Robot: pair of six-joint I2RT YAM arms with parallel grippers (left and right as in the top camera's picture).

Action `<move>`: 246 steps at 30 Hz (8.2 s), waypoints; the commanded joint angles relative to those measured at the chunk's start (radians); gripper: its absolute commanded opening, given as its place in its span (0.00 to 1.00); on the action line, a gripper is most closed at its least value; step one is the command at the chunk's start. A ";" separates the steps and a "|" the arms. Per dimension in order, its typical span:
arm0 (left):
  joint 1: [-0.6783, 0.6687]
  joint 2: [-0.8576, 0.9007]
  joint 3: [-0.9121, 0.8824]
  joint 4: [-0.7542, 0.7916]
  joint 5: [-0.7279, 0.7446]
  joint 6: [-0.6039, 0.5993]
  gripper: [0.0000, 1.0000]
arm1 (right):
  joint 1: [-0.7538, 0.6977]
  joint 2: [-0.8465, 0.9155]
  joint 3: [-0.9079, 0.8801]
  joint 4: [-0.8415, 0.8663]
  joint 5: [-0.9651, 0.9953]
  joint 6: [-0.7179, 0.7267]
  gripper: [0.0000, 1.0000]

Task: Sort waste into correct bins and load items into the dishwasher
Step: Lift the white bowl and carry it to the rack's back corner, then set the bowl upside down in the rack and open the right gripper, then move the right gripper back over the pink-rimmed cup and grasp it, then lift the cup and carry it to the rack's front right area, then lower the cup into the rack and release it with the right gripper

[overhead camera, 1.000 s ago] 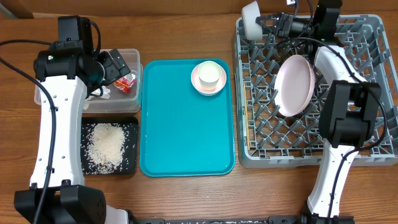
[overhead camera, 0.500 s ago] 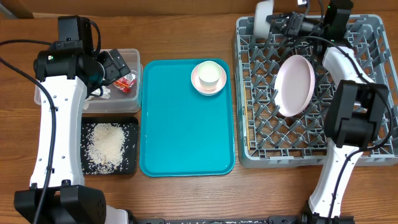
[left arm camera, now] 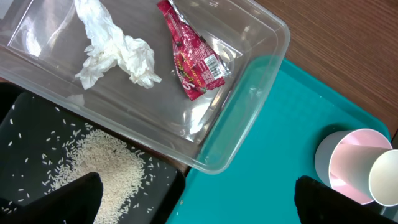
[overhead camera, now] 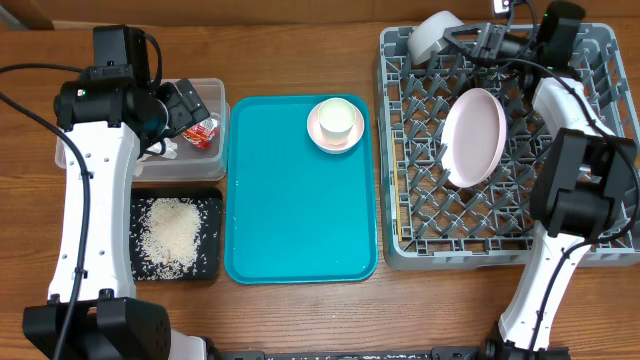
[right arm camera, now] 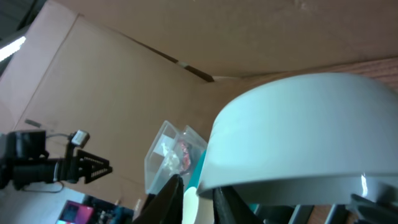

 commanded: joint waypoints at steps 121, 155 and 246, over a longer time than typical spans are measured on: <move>-0.006 -0.005 0.008 0.000 -0.010 0.022 1.00 | 0.778 -0.339 -0.293 -0.695 1.308 -0.780 0.31; -0.006 -0.005 0.008 0.000 -0.010 0.022 1.00 | 0.775 -0.687 -0.291 -0.922 1.289 -0.602 0.04; -0.006 -0.005 0.008 0.000 -0.010 0.022 1.00 | -0.145 -0.892 -1.145 -1.173 -0.045 -1.255 0.06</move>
